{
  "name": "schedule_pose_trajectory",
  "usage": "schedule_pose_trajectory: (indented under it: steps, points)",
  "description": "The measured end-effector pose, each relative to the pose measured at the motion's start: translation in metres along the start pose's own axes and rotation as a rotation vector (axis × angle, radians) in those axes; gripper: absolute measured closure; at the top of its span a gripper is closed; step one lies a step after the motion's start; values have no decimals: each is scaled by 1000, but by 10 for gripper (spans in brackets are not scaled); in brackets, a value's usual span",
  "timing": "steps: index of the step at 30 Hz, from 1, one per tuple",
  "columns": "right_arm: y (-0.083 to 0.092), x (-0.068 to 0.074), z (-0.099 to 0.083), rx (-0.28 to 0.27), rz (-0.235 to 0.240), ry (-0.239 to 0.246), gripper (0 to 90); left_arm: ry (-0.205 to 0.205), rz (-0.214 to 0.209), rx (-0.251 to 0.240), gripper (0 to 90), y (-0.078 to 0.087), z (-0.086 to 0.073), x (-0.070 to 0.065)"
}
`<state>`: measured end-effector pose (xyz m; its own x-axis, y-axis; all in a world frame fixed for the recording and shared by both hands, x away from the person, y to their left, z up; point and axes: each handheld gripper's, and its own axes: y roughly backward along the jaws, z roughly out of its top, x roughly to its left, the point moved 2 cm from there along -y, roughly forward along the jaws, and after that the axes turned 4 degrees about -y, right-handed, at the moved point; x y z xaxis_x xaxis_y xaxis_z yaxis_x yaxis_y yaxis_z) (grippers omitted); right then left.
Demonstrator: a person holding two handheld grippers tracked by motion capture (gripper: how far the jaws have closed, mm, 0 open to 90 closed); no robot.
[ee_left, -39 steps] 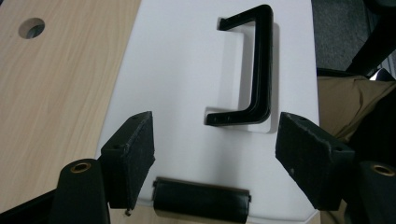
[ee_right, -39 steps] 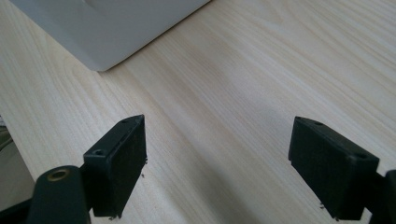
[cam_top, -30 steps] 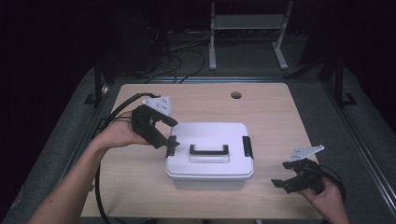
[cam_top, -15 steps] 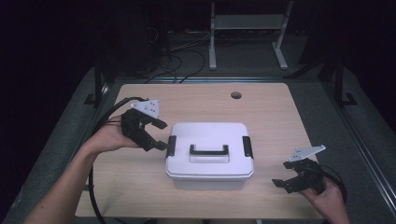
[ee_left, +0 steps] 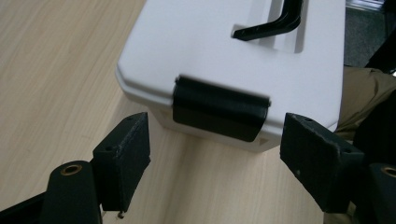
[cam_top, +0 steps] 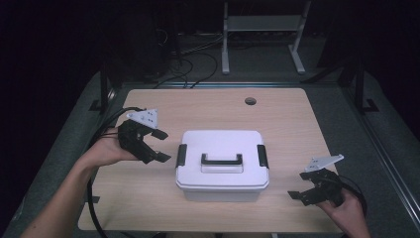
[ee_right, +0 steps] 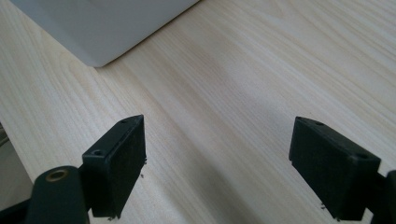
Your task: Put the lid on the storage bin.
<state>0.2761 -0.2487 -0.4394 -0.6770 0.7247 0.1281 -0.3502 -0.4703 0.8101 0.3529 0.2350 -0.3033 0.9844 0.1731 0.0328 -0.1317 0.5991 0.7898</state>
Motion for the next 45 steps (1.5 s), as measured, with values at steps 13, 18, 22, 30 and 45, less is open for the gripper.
schedule_pose_trajectory:
  steps: [13, 18, 22, 30, 45]
  points:
    - [0, -1, -2, 6, -4, -7, 181, 62, 13, -15, 236, -4, -31, 1]
    - [-1, -1, -2, 6, -3, -8, 180, 84, 18, -10, 224, -7, -41, 1]
    - [-1, 0, -2, 7, -2, -7, 180, 106, 25, -12, 224, -7, -50, 0]
    - [-3, 0, -2, 15, 1, -5, 180, 133, 34, -26, 213, -10, -67, -1]
    - [-8, 1, -1, 28, 3, -6, 180, 182, 46, -37, 192, -24, -98, -4]
